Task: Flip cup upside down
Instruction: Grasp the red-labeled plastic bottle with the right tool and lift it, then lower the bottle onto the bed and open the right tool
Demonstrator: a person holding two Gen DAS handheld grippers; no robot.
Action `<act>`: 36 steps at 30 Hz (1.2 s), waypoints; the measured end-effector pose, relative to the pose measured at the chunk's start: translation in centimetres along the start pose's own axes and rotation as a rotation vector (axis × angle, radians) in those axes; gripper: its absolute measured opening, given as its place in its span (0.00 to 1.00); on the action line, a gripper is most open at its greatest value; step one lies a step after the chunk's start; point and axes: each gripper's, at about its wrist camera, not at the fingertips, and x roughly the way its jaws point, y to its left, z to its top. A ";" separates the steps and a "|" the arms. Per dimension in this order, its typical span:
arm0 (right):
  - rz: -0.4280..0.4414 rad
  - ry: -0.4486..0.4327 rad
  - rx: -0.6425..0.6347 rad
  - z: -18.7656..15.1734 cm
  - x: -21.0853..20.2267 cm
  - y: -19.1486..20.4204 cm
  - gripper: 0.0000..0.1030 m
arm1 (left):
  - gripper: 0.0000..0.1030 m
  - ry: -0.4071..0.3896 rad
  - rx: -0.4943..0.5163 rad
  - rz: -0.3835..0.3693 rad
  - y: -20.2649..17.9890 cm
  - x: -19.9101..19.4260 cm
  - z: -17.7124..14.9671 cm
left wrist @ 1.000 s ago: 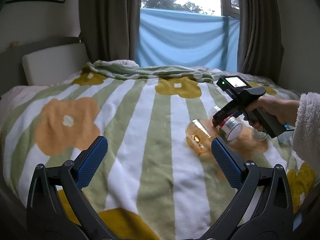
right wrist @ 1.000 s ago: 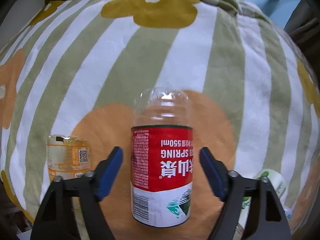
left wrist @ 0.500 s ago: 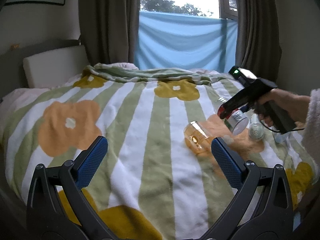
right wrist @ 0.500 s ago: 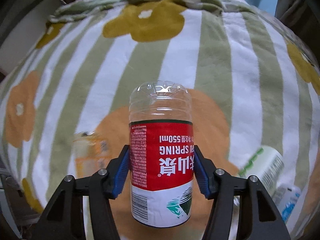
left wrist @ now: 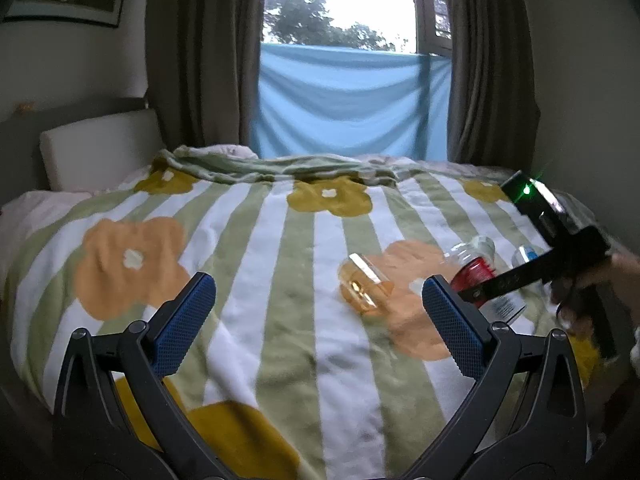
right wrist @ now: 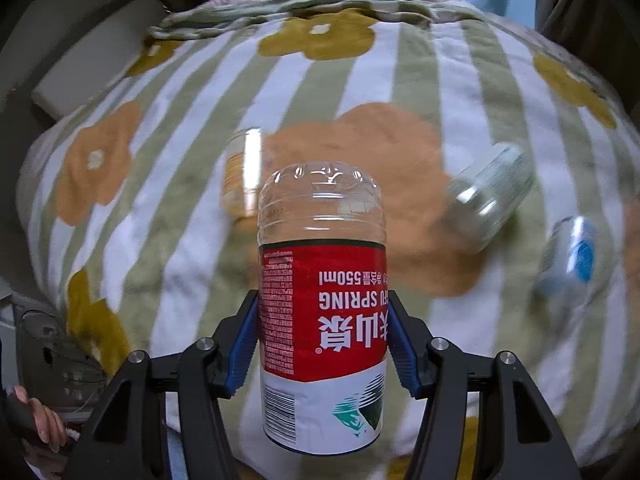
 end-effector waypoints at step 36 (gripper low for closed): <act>0.214 -0.178 0.177 -3.8 -1.8 -1.9 1.00 | 1.00 0.203 0.022 -0.053 -2.7 3.6 -1.3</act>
